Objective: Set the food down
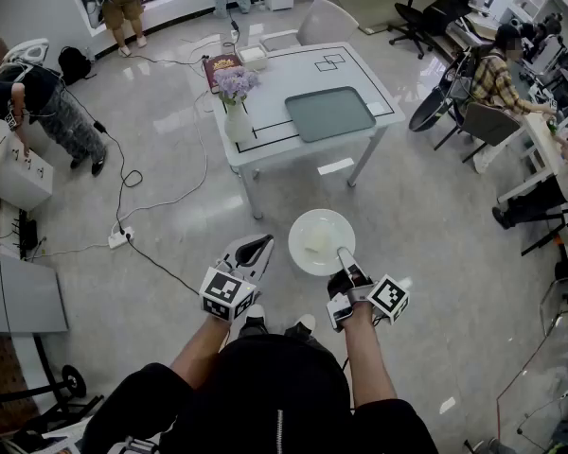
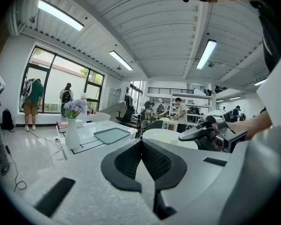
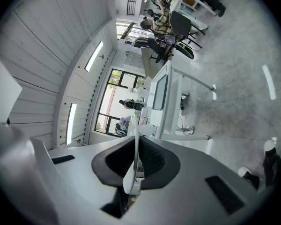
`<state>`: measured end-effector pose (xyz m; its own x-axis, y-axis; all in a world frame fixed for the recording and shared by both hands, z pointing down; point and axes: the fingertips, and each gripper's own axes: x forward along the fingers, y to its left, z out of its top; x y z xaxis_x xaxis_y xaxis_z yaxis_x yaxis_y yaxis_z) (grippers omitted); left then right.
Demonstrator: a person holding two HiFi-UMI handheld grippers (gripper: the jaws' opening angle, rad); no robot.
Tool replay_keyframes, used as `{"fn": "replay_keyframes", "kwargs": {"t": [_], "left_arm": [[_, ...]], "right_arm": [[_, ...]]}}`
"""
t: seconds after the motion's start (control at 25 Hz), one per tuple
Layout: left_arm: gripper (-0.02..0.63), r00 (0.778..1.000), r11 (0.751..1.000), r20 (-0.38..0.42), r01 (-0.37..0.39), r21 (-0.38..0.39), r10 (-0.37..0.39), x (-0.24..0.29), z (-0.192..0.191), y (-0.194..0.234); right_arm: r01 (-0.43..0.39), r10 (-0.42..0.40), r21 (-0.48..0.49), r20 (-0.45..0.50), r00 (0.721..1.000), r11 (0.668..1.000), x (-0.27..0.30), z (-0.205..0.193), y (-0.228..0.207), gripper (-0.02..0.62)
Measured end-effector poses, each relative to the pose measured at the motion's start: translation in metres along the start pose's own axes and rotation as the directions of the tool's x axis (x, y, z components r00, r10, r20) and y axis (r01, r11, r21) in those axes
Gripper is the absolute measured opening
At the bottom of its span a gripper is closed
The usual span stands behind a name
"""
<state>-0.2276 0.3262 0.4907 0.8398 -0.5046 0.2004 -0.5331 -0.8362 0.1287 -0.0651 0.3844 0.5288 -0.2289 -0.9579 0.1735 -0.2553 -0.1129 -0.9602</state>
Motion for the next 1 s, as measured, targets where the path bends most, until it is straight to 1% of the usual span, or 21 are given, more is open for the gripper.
{"fn": "replay_keyframes", "kwargs": {"t": [0.12,0.24,0.32,0.64,0.76,0.88,0.92,1.0], "left_arm": [[0.006,1.000,1.000,0.002,-0.003,0.002,0.003,0.007,-0.001,-0.005],[0.006,1.000,1.000,-0.001,-0.006,0.004,0.006,0.012,-0.001,-0.010],[0.006,1.000,1.000,-0.005,-0.009,0.007,0.009,0.015,-0.001,-0.013],[0.006,0.999,0.999,-0.013,-0.044,0.023,0.044,0.047,0.005,-0.043],[0.006,0.998,0.998,-0.016,-0.058,0.023,0.059,0.056,0.006,-0.055],[0.006,0.998,0.998,-0.017,-0.062,0.023,0.062,0.065,0.007,-0.065],[0.006,0.998,0.998,-0.020,-0.059,0.024,0.060,0.068,0.006,-0.067],[0.006,0.998,0.998,-0.026,-0.055,0.029,0.056,0.075,0.004,-0.071]], "right_arm": [[0.039,-0.039,-0.017,-0.007,0.999,0.999,-0.005,0.006,-0.009,0.023],[0.039,-0.039,-0.038,-0.004,0.999,0.998,-0.008,0.013,-0.010,0.023],[0.025,-0.026,-0.041,-0.007,1.000,0.999,-0.008,0.016,-0.009,0.023],[-0.024,0.024,-0.005,-0.045,0.999,1.000,-0.023,0.053,-0.017,0.023],[-0.019,0.019,0.011,-0.062,0.998,1.000,-0.033,0.063,-0.024,0.023],[0.021,-0.021,0.010,-0.067,0.998,1.000,-0.043,0.077,-0.036,0.023],[0.019,-0.018,0.017,-0.065,0.998,1.000,-0.044,0.080,-0.039,0.023],[-0.011,0.014,0.039,-0.058,0.998,0.999,-0.044,0.086,-0.041,0.023]]}}
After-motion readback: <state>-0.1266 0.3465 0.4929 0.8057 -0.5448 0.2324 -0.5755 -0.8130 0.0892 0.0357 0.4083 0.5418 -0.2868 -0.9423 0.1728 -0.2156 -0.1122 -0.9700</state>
